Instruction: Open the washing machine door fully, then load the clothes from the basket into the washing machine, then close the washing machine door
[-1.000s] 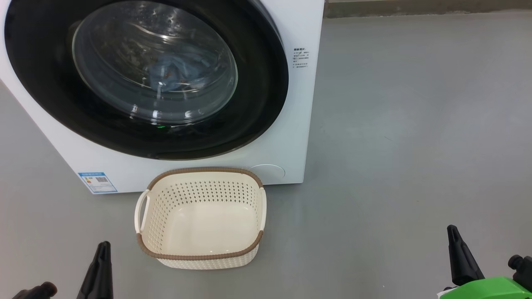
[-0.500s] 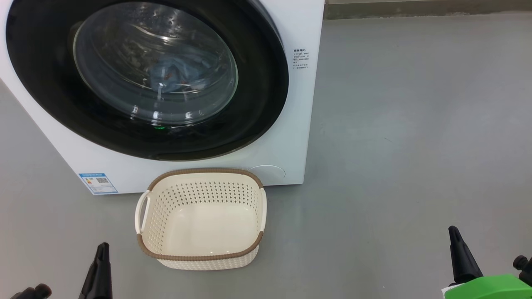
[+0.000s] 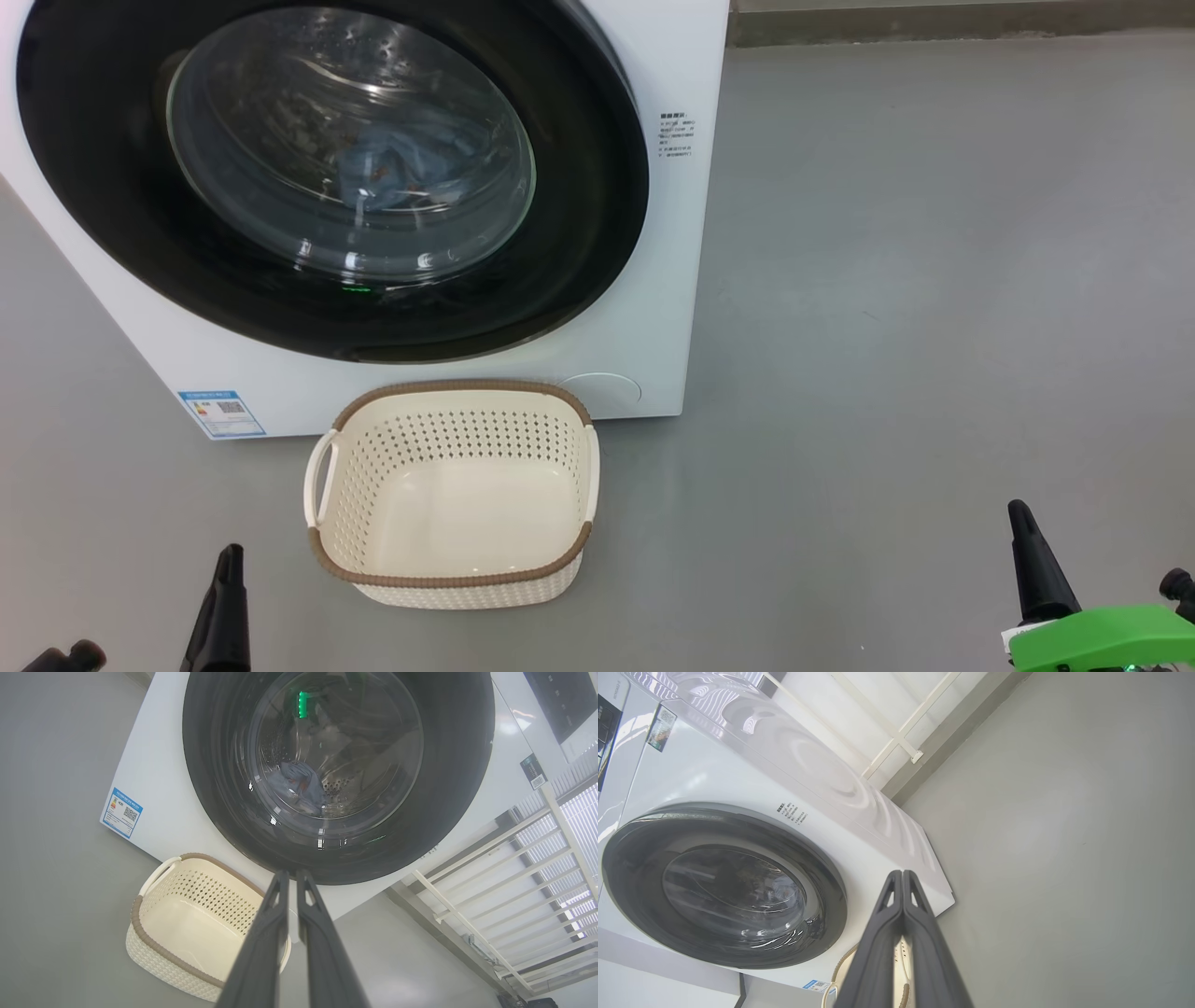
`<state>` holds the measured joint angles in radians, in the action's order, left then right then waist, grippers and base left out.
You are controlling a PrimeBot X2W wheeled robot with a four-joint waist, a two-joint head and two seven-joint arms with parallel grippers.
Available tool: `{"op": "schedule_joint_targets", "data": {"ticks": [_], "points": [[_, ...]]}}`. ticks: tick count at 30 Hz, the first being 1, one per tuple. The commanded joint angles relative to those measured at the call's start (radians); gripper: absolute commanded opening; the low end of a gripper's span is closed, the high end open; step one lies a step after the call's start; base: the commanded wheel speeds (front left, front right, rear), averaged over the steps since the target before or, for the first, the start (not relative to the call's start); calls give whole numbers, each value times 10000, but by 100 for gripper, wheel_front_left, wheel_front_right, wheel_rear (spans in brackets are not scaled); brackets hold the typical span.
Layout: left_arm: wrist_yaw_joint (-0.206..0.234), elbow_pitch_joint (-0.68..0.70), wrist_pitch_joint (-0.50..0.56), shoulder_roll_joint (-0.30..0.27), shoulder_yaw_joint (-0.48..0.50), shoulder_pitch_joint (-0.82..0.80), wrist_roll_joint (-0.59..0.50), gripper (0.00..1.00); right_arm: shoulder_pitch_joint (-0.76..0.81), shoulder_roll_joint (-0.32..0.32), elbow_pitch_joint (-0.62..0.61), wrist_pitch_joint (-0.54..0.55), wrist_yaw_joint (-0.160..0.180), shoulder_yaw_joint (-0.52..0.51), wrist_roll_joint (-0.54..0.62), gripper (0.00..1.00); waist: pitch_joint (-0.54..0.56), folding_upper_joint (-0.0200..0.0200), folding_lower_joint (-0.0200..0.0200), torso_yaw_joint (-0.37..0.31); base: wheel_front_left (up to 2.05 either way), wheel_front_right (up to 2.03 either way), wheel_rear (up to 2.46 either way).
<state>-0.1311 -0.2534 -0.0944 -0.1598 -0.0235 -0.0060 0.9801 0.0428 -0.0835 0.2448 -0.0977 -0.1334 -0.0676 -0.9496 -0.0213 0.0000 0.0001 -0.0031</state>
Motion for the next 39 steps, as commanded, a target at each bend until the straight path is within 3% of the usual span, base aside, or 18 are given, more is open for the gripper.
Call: {"op": "schedule_joint_targets", "data": {"ticks": [1,39], "points": [[2,170,71,-71,266,-464,293,0,-528,-81,-199,73,12,24,-323,0,4,0,0,1,0,0,0],[3,122,1190,573,877,-777,3676,0,-1078,132,-87,1200,20,-226,-3870,0,104,0,0,18,0,0,0]]}}
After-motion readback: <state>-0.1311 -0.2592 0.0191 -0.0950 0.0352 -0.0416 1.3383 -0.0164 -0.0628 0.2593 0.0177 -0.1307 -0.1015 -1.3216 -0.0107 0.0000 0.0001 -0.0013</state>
